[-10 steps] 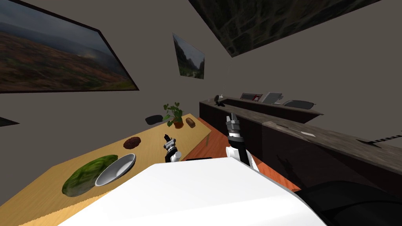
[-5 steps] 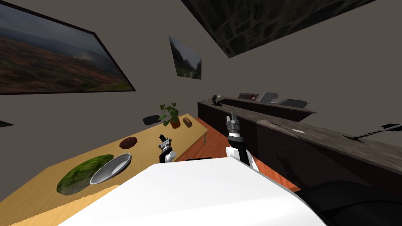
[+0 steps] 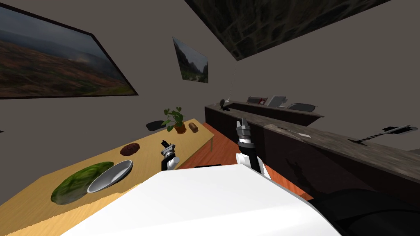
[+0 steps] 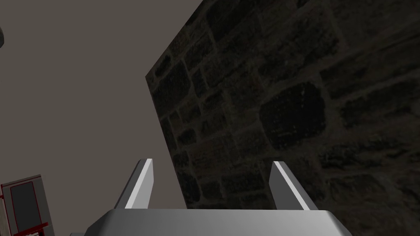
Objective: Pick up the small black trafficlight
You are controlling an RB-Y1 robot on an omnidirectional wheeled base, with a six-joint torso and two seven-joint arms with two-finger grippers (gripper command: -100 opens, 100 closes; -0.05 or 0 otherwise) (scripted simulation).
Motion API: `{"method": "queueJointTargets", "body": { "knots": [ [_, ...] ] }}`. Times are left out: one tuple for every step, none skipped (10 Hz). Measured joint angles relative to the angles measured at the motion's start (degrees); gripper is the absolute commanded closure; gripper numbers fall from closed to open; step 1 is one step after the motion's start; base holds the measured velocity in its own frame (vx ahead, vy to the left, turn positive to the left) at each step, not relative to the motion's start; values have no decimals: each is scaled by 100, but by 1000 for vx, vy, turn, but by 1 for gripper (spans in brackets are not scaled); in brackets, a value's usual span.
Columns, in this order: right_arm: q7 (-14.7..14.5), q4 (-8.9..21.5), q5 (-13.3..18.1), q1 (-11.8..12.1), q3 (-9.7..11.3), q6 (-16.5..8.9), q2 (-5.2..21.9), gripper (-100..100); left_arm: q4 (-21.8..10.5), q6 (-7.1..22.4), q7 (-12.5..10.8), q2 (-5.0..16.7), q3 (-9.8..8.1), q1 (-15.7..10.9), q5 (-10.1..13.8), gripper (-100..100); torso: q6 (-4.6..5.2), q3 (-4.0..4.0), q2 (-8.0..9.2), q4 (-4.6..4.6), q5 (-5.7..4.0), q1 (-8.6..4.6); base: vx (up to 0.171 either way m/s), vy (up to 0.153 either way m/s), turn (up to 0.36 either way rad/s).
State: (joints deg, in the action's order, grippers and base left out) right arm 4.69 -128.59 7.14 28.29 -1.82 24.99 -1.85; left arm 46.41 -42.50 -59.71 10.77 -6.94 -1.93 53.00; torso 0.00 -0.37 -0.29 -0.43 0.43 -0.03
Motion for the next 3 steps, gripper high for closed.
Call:
{"method": "queueJointTargets", "body": {
  "knots": [
    [0,0,0,0,0,0,0,0,-102,39,-119,56,-58,-49,-51,100,-1,0,1,-1,4,4,-48,-115,-39],
    [0,0,0,0,0,0,0,0,-332,95,-314,194,-167,-182,-132,100,-2,2,5,0,1,0,-23,-56,4],
    [0,0,0,0,-1,0,1,0,-363,112,-365,213,-186,-196,-141,0,0,1,1,0,4,13,-4,-10,3]
  ]
}}
